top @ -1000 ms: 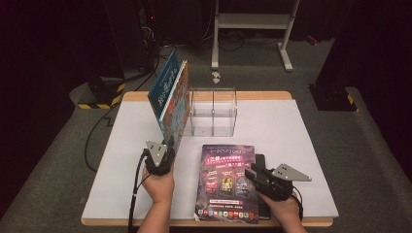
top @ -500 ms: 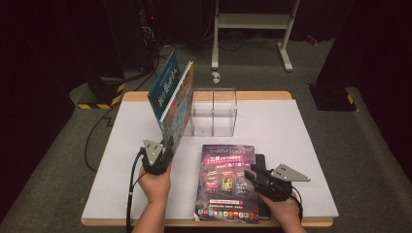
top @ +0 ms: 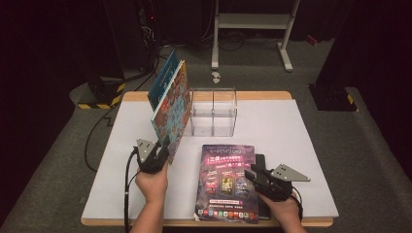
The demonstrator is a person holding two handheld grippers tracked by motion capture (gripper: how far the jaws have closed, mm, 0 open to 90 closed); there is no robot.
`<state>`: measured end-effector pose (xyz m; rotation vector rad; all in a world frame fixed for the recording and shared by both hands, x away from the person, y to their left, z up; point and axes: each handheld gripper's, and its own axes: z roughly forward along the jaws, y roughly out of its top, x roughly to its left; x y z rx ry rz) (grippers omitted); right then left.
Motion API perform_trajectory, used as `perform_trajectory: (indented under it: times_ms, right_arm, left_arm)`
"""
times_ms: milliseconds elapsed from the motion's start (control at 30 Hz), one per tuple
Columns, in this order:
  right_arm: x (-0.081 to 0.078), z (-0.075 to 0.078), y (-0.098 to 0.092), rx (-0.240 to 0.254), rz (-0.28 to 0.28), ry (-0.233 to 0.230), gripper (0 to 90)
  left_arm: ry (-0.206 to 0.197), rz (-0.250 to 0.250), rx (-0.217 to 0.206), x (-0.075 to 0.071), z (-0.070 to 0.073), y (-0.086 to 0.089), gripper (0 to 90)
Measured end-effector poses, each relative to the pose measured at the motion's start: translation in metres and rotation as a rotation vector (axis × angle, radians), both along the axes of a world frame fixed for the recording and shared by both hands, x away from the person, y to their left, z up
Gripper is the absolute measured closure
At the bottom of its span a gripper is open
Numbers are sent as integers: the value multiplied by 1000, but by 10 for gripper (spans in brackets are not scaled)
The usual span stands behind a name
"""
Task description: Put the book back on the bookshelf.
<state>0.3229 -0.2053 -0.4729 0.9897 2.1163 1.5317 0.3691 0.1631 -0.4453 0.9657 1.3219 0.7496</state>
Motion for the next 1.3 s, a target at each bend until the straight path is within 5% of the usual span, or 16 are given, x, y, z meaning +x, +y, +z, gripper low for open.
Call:
perform_trajectory:
  times_ms: [533, 1000, 1300]
  right_arm:
    - [0, -1, 2, -29, 0, -5, 595]
    - [0, -2, 4, -49, 4, -10, 574]
    - [0, -1, 3, -49, 1, -15, 535]
  left_arm:
    - [-3, -56, 57, -2, -5, 3, 619]
    - [34, -104, 76, -8, -9, 12, 240]
    - [83, -207, 72, -22, -14, 14, 193]
